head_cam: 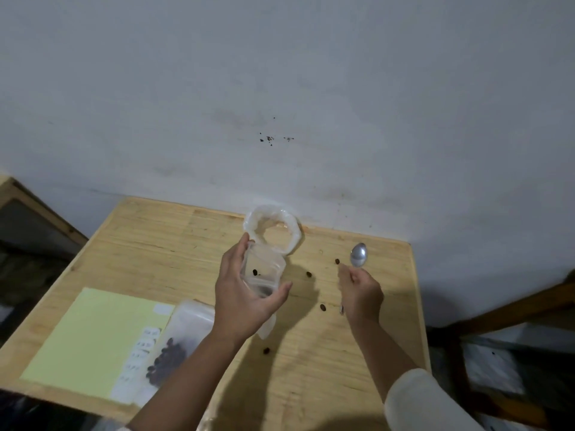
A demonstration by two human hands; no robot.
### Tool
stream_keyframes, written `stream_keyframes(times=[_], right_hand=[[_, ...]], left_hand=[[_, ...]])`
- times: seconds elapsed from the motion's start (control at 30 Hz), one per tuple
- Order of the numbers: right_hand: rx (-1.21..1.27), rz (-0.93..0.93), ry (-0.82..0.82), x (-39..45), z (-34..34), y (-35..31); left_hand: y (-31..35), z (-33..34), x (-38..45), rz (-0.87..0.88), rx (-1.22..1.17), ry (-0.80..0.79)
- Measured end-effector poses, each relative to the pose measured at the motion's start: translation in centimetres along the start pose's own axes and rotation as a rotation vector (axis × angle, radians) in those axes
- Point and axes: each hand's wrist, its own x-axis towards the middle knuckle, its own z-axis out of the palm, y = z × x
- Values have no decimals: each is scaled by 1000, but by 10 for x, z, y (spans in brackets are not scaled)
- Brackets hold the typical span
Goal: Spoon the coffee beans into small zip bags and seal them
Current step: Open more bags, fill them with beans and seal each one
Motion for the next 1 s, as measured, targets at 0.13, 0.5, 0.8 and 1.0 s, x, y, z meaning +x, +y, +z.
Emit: stream_keyframes(times=[0.13, 0.5, 0.8, 1.0], right_hand=[[375, -12, -594, -27, -7, -77], [-33, -197, -673, -74, 15, -158], [395, -42, -603, -140, 55, -159], [352, -122, -279, -156, 81, -163]], left_hand=[[7, -1, 2, 54, -3, -34], [-16, -70, 19, 48, -154, -139], [-49, -142, 27, -135, -400, 56], [-65, -167, 29, -161, -393, 61]])
